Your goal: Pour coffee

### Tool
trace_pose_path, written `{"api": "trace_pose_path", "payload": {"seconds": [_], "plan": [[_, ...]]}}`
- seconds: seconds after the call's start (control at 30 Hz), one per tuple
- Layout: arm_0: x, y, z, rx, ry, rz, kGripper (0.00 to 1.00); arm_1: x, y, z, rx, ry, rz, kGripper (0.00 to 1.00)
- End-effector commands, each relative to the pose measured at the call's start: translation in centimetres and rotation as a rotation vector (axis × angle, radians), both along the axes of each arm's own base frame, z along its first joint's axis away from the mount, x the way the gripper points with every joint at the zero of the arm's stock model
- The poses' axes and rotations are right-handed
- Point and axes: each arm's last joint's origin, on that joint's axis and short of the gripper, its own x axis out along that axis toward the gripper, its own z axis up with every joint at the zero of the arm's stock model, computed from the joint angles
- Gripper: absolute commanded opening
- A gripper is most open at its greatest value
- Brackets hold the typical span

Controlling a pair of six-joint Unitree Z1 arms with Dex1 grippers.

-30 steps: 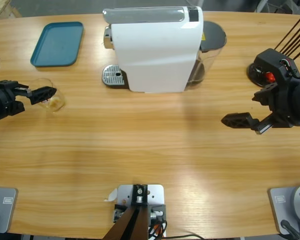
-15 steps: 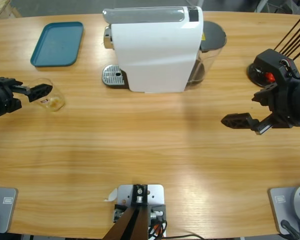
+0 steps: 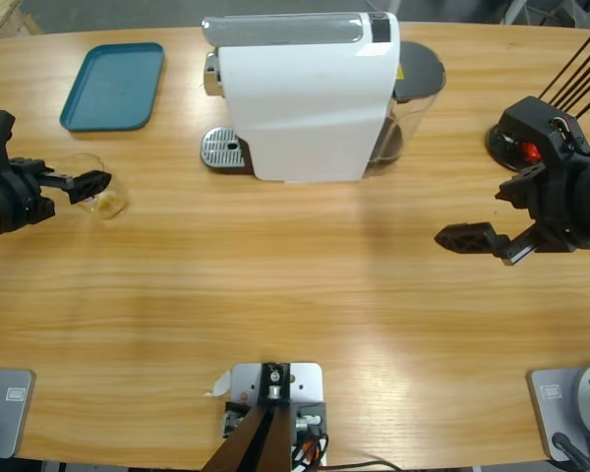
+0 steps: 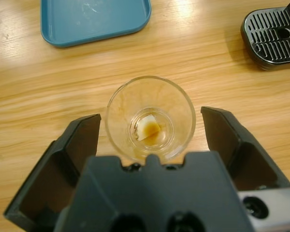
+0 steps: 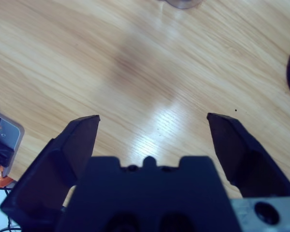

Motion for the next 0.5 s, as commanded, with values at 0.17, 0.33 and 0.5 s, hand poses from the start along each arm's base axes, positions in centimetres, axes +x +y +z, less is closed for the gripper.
{"api": "trace_pose_path", "payload": {"seconds": [0.17,0.33,0.5], "plan": [[1.22,-0.86,-1.74,0.068,-0.002,0.080,0.899,0.19,0.04,-1.36,-0.019,0.052,-0.015,1.000],[1.43,-1.07,-2.01,0.069,0.002,0.085,0.899,0.19,0.05,-1.36,-0.018,0.053,-0.014,1.000],[1.59,-1.25,-2.21,0.070,0.008,0.088,0.899,0.14,-0.01,-1.28,-0.015,0.051,-0.014,1.000]]}}
